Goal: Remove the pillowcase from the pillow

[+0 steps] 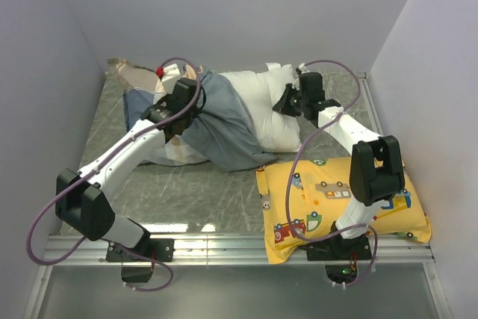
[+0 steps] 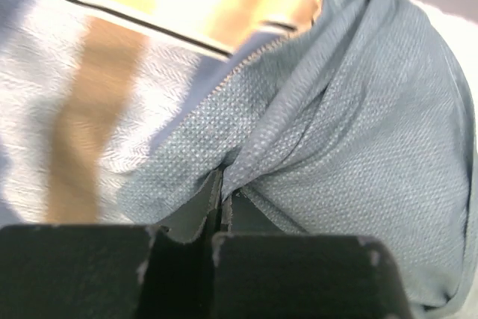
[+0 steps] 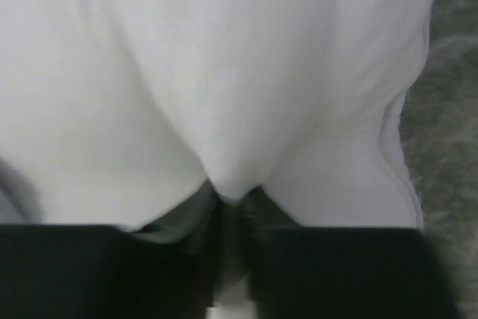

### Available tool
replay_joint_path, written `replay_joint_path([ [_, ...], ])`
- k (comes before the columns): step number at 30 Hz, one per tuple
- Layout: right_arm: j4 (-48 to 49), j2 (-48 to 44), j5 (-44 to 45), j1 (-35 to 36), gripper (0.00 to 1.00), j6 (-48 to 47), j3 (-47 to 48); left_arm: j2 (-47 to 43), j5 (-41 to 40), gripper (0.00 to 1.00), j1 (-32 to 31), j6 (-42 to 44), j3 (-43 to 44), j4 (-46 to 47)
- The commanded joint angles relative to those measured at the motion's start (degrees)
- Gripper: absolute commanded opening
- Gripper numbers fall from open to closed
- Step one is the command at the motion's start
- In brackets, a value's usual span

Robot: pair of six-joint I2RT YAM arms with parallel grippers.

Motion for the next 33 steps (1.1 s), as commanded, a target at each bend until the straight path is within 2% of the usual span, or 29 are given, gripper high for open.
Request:
replay_joint_path([
  [1, 1.3, 2.9, -4.9, -1.4, 0.00, 3.0, 0.9, -3.4, 1.0, 0.00, 5.1, 3.2, 1.2, -1.0],
  [3, 1.4, 2.3, -3.2, -2.5, 0.00, 4.4, 0.0, -4.6, 4.3, 0.00, 9.4, 2.6, 2.4, -3.0],
  [5, 1.4, 0.5, -1.3, -5.2, 0.00, 5.7, -1.0, -7.3, 12.0, 0.00, 18.7, 1.8, 2.7, -2.4],
  [6, 1.6, -0.3, -0.8, -6.3, 0.00, 5.9, -1.4, -8.3, 14.0, 0.00, 25.9, 1.5, 2.6, -2.3],
  [8, 1.9, -2.8, 0.2, -9.3, 0.00, 7.0, -2.4, -9.9, 19.6, 0.00, 33.5, 0.9, 4.1, -2.5],
  [9, 1.8, -3.7, 0.4, -10.2, 0.00, 7.2, -2.7, -10.1, 21.7, 0.00, 40.7, 0.7, 4.8, -3.1],
  [12, 1.8, -6.7, 1.5, -12.1, 0.00, 7.4, -3.4, -10.3, 27.5, 0.00, 49.2, -0.5, 6.2, -2.6],
  [14, 1.0, -7.6, 2.2, -12.1, 0.00, 6.6, -2.8, -9.1, 28.4, 0.00, 49.5, -0.4, 6.8, -2.4],
  [17, 0.1, -7.2, 2.0, -11.7, 0.00, 5.3, -1.6, -8.8, 35.8, 0.00, 47.6, -0.5, 3.7, 2.3],
  [20, -2.4, -7.5, 4.1, -8.9, 0.02, 2.2, 0.4, -7.7, 32.4, 0.00, 39.4, 1.5, 3.2, 2.6],
  [21, -2.7, -8.0, 7.2, -6.7, 0.09, 1.2, 0.6, -7.4, 31.6, 0.00, 36.0, 2.0, 3.1, 2.6],
  [22, -3.1, -9.6, 9.0, -5.3, 0.29, 0.2, 0.6, -7.2, 30.8, 0.00, 34.6, 2.3, 2.9, 3.0],
  [23, -4.0, -10.4, 11.0, -4.0, 0.39, -1.2, 1.1, -6.9, 30.2, 0.00, 33.6, 2.3, 3.0, 3.0],
  [24, -4.6, -11.1, 12.8, -1.4, 0.56, -2.1, 1.3, -6.8, 29.8, 0.00, 32.3, 2.2, 3.2, 2.9],
  [27, -6.2, -14.1, 20.3, 3.0, 0.71, -5.6, 2.0, -6.4, 28.8, 0.01, 30.6, 2.7, 4.2, 2.2],
  [28, -6.0, -16.0, 23.2, 5.4, 0.73, -6.4, 1.8, -6.3, 28.1, 0.00, 30.3, 2.9, 4.6, 1.9],
  [31, -3.9, -19.3, 23.3, 10.3, 0.80, -8.9, 0.1, -6.3, 28.8, 0.01, 29.8, 3.4, 5.5, 1.9],
  [33, -2.5, -19.1, 19.5, 11.9, 0.83, -9.8, -0.2, -5.8, 31.2, 0.01, 28.8, 3.8, 7.0, 2.0],
])
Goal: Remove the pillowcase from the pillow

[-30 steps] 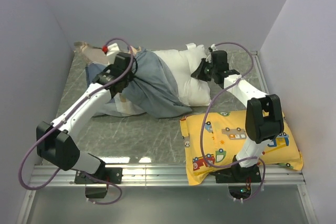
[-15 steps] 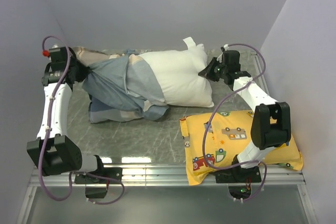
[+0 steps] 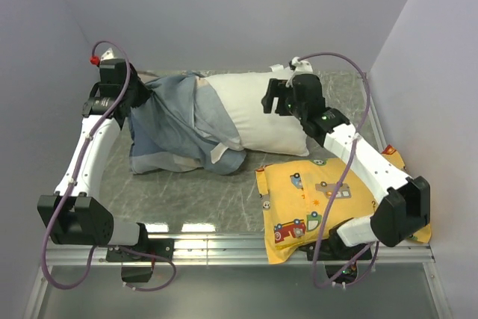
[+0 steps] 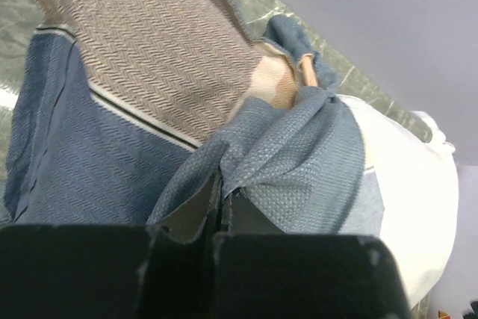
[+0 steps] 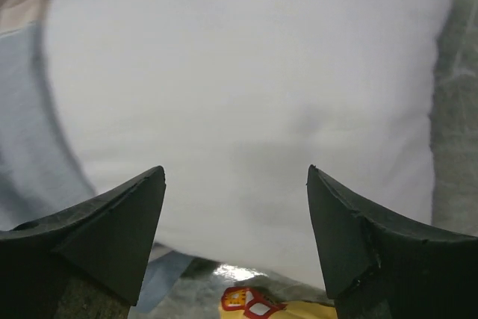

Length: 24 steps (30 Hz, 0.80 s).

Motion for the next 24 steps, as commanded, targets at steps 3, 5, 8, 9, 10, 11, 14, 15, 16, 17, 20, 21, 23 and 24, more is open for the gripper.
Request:
replay_joint_path([
  [3, 0.8, 3.2, -2.8, 5.0, 0.86, -5.7, 3.8, 1.8, 0.9, 0.00, -5.3, 2.7, 8.9, 0.9],
  [5, -0.3, 6.1, -4.4, 5.8, 0.86, -5.8, 5.4, 3.5, 0.0, 0.01, -9.6, 2.7, 11.6, 0.0],
  [8, 0.2, 11.3, -4.4, 5.9, 0.86, -4.0, 6.0, 5.5, 0.1, 0.01, -14.1, 2.1, 15.3, -0.5],
  [9, 0.1, 14.1, -5.7, 5.8, 0.86, -3.7, 6.4, 6.0, -0.1, 0.02, -17.5, 1.7, 16.3, -0.3],
  [10, 0.2, 15.4, -6.3, 5.8, 0.85, -3.1, 7.1, 7.2, -0.3, 0.02, -19.1, 1.3, 16.5, 0.3],
  [11, 0.3, 16.5, -7.1, 5.8, 0.84, -2.7, 7.6, 8.0, -0.6, 0.03, -22.6, 1.1, 16.6, 0.8],
  [14, 0.7, 20.0, -8.8, 5.7, 0.73, -1.2, 8.6, 12.2, -1.1, 0.12, -26.9, 1.3, 17.3, 1.2],
  [15, 0.6, 20.8, -8.8, 5.7, 0.59, -0.9, 8.8, 13.3, -1.1, 0.28, -28.9, 1.8, 17.3, 1.1],
  [16, 0.9, 21.0, -9.1, 5.7, 0.50, -0.3, 8.8, 14.7, -1.4, 0.40, -29.5, 2.2, 17.1, 1.2],
  [17, 0.8, 21.2, -9.0, 5.7, 0.40, -0.1, 8.9, 15.1, -2.1, 0.49, -30.4, 2.3, 17.0, 0.4],
  [20, 1.0, 21.5, -9.3, 4.7, 0.02, 0.9, 8.8, 13.4, -5.2, 0.73, -30.4, 2.3, 14.5, 1.0],
  [21, 1.1, 21.5, -9.5, 4.3, 0.00, 1.6, 8.6, 12.6, -6.0, 0.99, -30.4, 2.5, 13.8, 1.2],
  [23, 2.0, 21.9, -12.3, 2.5, 0.00, 3.5, 8.3, 10.2, -10.2, 0.99, -30.3, 2.7, 14.5, -0.2],
  [24, 2.4, 22.4, -13.3, 1.9, 0.00, 3.9, 8.2, 9.3, -11.6, 0.99, -30.3, 2.7, 15.2, -1.7],
])
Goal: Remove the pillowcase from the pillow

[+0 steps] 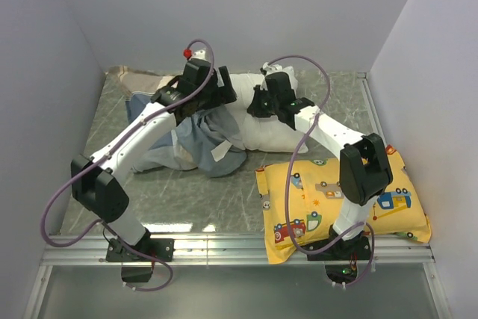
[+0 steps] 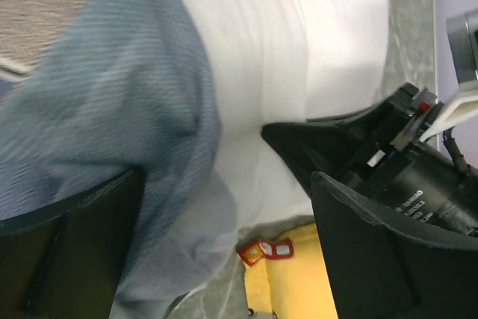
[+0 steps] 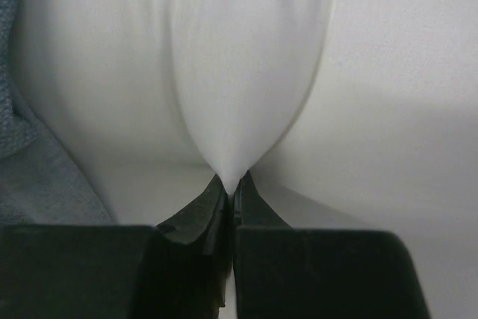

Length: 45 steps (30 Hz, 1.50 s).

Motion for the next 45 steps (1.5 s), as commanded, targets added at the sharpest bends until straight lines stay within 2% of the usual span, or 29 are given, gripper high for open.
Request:
replay_joint_path([
  [1, 0.0, 2.6, -3.6, -2.6, 0.00, 3.1, -0.6, -8.0, -8.8, 0.99, 0.5, 0.8, 2.3, -0.9],
  [5, 0.4, 3.2, -3.9, -2.8, 0.00, 3.9, -0.8, -12.8, -20.9, 0.98, 0.5, -3.0, 2.2, -5.4],
  [9, 0.4, 4.0, -3.6, -2.8, 0.00, 4.2, -0.5, -16.6, -30.4, 0.98, 0.5, -11.2, -3.0, -9.9],
  [12, 0.5, 4.0, -4.0, -3.0, 0.00, 4.3, -0.4, -19.3, -33.8, 0.98, 1.3, -16.8, -7.8, -12.6],
  [15, 0.8, 3.1, -3.7, -3.0, 0.00, 4.3, -0.9, -22.4, -31.3, 0.95, 4.8, -21.3, -14.6, -12.2],
  [18, 0.8, 2.6, -3.3, -3.1, 0.00, 3.9, -1.2, -25.0, -23.1, 0.91, 9.9, -20.9, -21.9, -6.3],
  [19, 0.9, 2.5, -3.4, -3.2, 0.00, 4.0, -1.3, -25.2, -20.2, 0.91, 10.9, -20.7, -22.8, -5.2],
  [25, 1.4, 2.6, -3.9, -3.1, 0.00, 4.4, -1.9, -20.9, -17.0, 0.91, 15.3, -19.4, -23.8, 0.8],
  [28, 1.9, 1.8, -3.5, -3.1, 0.00, 3.9, -2.8, -18.8, -14.4, 0.84, 18.2, -19.3, -23.6, 4.0],
  [29, 2.3, 0.7, -3.1, -3.2, 0.00, 3.8, -3.3, -18.2, -13.0, 0.77, 19.2, -19.0, -23.1, 4.4],
  [31, 3.0, -0.5, -2.6, -3.2, 0.00, 3.1, -4.6, -16.7, -12.6, 0.69, 19.7, -18.6, -22.5, 4.5],
  [32, 3.1, -1.5, -2.2, -3.2, 0.00, 2.9, -4.9, -16.2, -12.7, 0.60, 19.7, -18.5, -21.7, 4.4],
  [34, 3.2, -2.5, -2.1, -3.2, 0.00, 1.9, -5.3, -15.1, -12.7, 0.51, 19.9, -18.4, -21.3, 4.7],
  [35, 3.4, -3.6, -2.2, -3.1, 0.08, 1.7, -5.5, -14.7, -12.4, 0.41, 20.2, -18.3, -21.1, 4.7],
  [37, 3.9, -5.0, -1.9, -2.9, 0.23, 1.0, -6.2, -14.1, -12.2, 0.30, 20.4, -18.3, -20.9, 4.7],
  [38, 4.0, -6.5, -1.6, -2.7, 0.40, 0.6, -6.4, -13.9, -12.0, 0.17, 20.4, -18.0, -20.7, 4.6],
  [40, 4.2, -8.0, 0.6, -1.6, 0.55, -1.1, -7.1, -13.7, -12.5, 0.04, 20.4, -18.0, -20.5, 4.2],
  [41, 4.0, -9.3, 2.1, -1.2, 0.67, -1.8, -7.1, -13.7, -12.6, 0.00, 20.5, -18.0, -20.1, 4.0],
  [44, 2.5, -9.1, 5.5, 0.6, 0.84, -4.6, -5.9, -13.8, -12.6, 0.00, 20.7, -17.5, -19.4, 4.2],
  [45, 1.9, -8.7, 5.5, 1.0, 0.86, -5.7, -4.7, -13.8, -12.6, 0.01, 20.8, -17.3, -19.2, 4.3],
])
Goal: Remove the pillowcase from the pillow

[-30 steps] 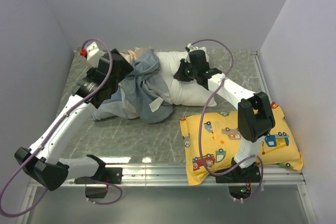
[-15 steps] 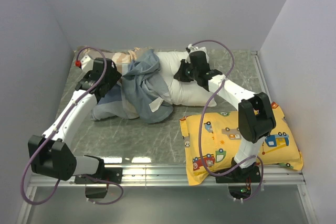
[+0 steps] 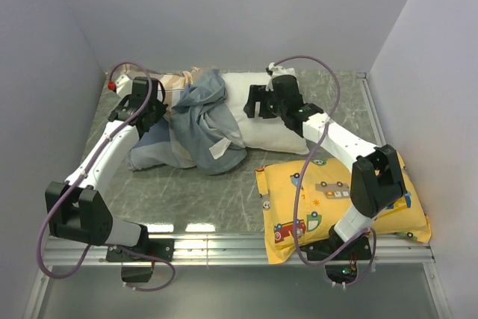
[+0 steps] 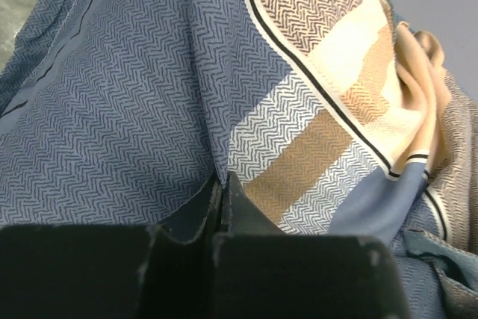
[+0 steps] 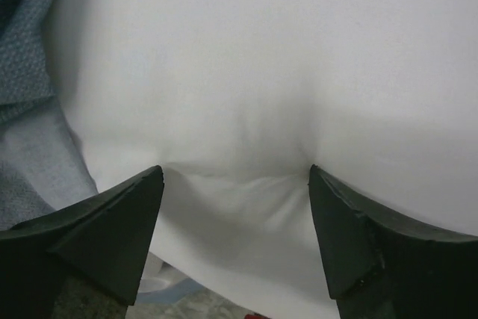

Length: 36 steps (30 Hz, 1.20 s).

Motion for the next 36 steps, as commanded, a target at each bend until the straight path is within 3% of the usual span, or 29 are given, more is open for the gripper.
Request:
replay_joint_path([
  [1, -3.2, -0.7, 4.2, 2.3, 0.88, -4.8, 2.3, 0.2, 1.5, 0.01, 0.1, 1.2, 3.5, 2.2],
  [6, -5.6, 6.6, 3.8, 3.0, 0.87, -5.1, 7.0, 2.3, 2.2, 0.00, 0.1, 2.8, 7.2, 1.8],
  [8, -8.0, 10.5, 4.2, 2.9, 0.61, -4.9, 9.2, 3.1, 1.9, 0.01, 0.3, 3.9, 9.6, 1.0],
  [9, -9.3, 11.5, 6.4, 2.7, 0.38, -4.5, 11.3, 3.8, 1.7, 0.00, 0.5, 4.3, 10.4, 0.7],
  [10, -11.5, 12.3, 8.2, 2.4, 0.00, -4.1, 12.2, 4.1, 1.6, 0.01, 0.9, 4.8, 11.3, -0.2],
  [13, -13.2, 12.1, 11.1, -0.6, 0.00, -2.0, 12.5, 4.4, 2.8, 0.00, 6.5, 6.0, 14.7, -1.4],
  [22, -11.5, -4.4, 13.8, -14.8, 0.00, 2.5, 2.0, 4.7, 14.2, 0.00, 27.9, 5.6, 18.8, -0.7],
  [27, -10.9, -6.5, 14.4, -15.4, 0.00, 3.2, -0.1, 11.8, 13.4, 0.00, 28.6, 5.9, 25.3, -2.5],
  [29, -9.8, -5.5, 10.3, -15.3, 0.00, 3.6, -0.5, 14.3, 18.2, 0.00, 27.8, 7.1, 28.9, -2.1],
  [31, -9.0, -4.0, 8.7, -14.4, 0.00, 4.0, -0.5, 18.6, 19.4, 0.00, 22.9, 10.6, 35.1, -4.6],
  [32, -8.7, -3.3, 8.4, -12.9, 0.00, 4.7, -0.5, 19.9, 16.3, 0.00, 20.7, 12.1, 37.1, -6.0],
  [34, -7.2, -1.9, 5.3, -12.2, 0.00, 5.7, -0.6, 21.9, 16.2, 0.08, 15.8, 14.9, 38.7, -6.3],
  [36, -3.9, -1.2, -0.2, -12.1, 0.00, 8.0, -2.2, 22.1, 18.5, 0.30, 13.7, 15.5, 37.6, -4.8],
])
